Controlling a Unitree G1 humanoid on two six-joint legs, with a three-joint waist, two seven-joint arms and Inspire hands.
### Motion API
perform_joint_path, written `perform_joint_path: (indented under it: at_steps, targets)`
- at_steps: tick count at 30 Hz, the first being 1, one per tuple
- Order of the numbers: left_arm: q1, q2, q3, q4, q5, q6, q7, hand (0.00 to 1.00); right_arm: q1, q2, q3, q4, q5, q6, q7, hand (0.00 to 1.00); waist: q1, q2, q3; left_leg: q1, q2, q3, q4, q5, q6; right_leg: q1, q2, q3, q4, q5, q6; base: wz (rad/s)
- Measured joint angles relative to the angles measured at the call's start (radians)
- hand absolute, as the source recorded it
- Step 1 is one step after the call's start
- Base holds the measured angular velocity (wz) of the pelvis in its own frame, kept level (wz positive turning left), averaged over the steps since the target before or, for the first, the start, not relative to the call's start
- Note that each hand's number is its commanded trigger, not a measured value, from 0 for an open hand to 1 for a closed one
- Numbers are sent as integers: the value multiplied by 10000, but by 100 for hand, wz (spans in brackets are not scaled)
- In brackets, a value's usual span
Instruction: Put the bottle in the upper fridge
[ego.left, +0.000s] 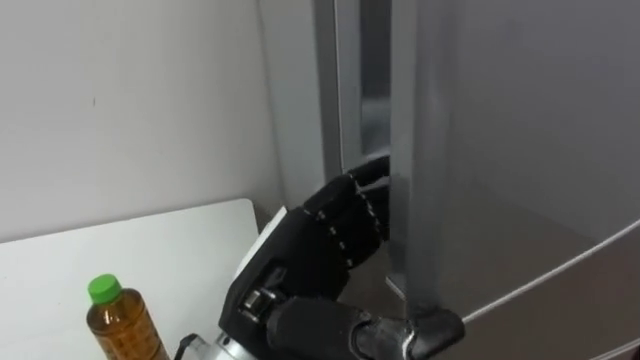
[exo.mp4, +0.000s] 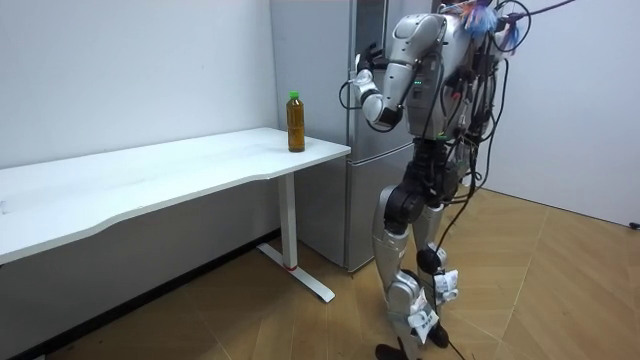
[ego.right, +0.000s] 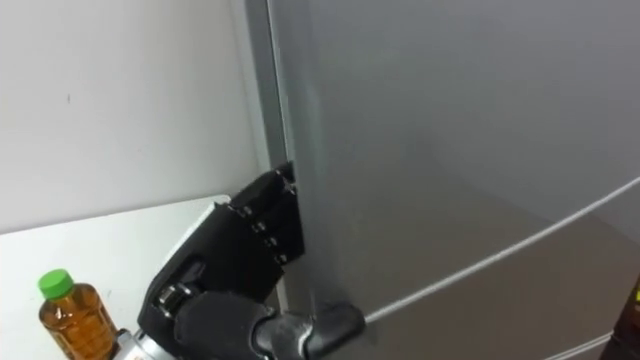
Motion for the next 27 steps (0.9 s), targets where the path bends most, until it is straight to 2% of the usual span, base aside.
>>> perform_joint_path:
  at_steps: [4, 14, 25, 27]
  targets:
    - [-1, 1, -73, -6, -1, -39, -180, 0, 7, -53, -7, 2, -5, 0, 62, 0, -117, 52, -2, 0, 4, 101, 2, -12, 20, -5, -48, 14, 10, 37, 58, 0]
    - [-59, -29, -426, -7, 0, -79, -478, 0, 2, -236, -136, -3, 103, -3, 335, 0, -461, 208, 76, -29, 19, 428, -17, -184, 299, -161, -75, 166, 226, 112, 176, -4]
    - [-638, 72, -1499, -4, 40, 83, -1452, 0, -15, -306, -158, -26, 133, -87, 421, 0, -689, 256, 82, 10, 32, 669, -18, -201, 330, -386, -66, 393, 367, 162, 181, -9]
    - [-647, 139, -1603, 0, 53, 175, -1642, 0, -70, -302, -128, -26, 118, -96, 429, 0, -755, 248, 86, 4, 61, 827, -18, -201, 329, -485, -24, 578, 364, 175, 164, -23]
